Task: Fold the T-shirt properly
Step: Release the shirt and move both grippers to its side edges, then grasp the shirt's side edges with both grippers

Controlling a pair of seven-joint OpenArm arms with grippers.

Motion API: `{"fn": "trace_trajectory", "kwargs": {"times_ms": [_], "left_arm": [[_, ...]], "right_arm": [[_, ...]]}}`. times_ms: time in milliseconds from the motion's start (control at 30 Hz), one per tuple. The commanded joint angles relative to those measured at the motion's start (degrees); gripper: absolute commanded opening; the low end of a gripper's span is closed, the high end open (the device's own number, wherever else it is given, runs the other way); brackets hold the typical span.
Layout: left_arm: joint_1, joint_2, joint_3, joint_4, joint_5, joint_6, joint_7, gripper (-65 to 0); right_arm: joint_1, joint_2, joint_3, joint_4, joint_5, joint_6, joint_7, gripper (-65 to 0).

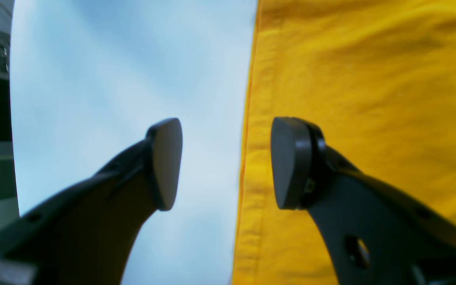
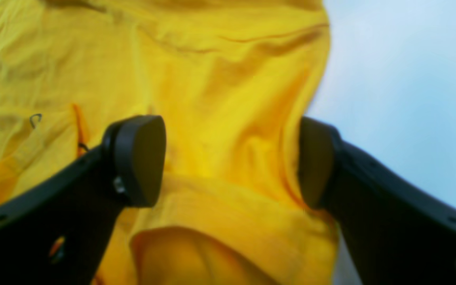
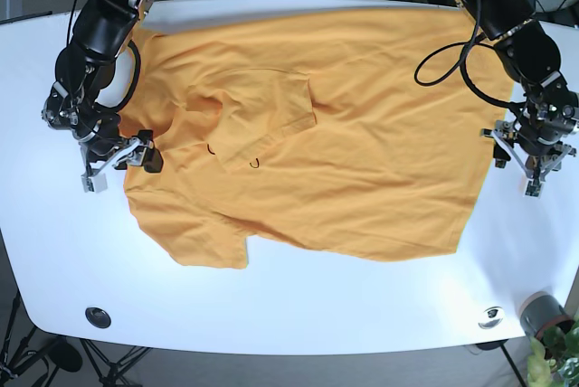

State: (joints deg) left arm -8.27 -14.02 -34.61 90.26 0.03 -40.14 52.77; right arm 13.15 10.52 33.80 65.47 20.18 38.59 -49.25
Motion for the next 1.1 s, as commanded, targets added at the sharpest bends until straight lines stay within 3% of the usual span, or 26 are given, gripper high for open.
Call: {"fn": "trace_trajectory", "kwargs": {"times_ms": [0,133,200,367,467,567,733,967,1067], "left_arm": [[-2.1,-1.1,-0.2,0.2,-0.5,0.1,-1.0,-31.4],[-4.2,-1.1,-0.2,-1.8,-0.5,2.0,-1.0,-31.2],[-5.4,-1.1,-0.2,-3.2,-0.5,4.3,-1.1,-31.2],[-7.9,-2.1,-0.2,-7.0,-0.5,8.3,-1.1,-31.2],[-10.1,-2.3,-0.1,-9.8,-0.5,10.0,-1.1,-31.2],[-11.4,-2.3,-0.1,-11.4,-0.5,10.3,-1.1,-31.2],[-11.7,-2.3,-0.1,-11.4,-0.5,10.3,-1.1,-31.2],[-11.5,-2.4,3.0,-11.3,-0.5,10.4,-1.1,-31.2],[-11.5,-2.4,3.0,-11.4,-0.5,10.4,-1.1,-31.2]], "right_arm": [[0.6,0.5,0.1,0.6,-0.5,-0.21,-1.0,-18.4],[0.7,0.5,0.1,0.6,-0.5,-2.32,-0.7,-22.4],[0.9,0.5,0.2,0.6,-0.4,-3.29,-0.7,-30.6],[0.8,0.8,0.0,0.7,-0.4,-3.56,-0.7,-56.8],[0.7,0.8,0.0,0.8,-0.4,-3.56,-0.8,-62.6],[0.6,0.8,0.0,0.9,-0.4,-3.56,-0.8,-60.7],[0.6,0.9,0.3,0.9,-0.4,-3.64,-0.8,-52.0],[0.6,0.9,0.4,0.9,-0.4,-3.64,-0.8,-28.5],[-0.4,0.9,0.4,0.9,0.3,-3.56,-1.0,-24.7]]}}
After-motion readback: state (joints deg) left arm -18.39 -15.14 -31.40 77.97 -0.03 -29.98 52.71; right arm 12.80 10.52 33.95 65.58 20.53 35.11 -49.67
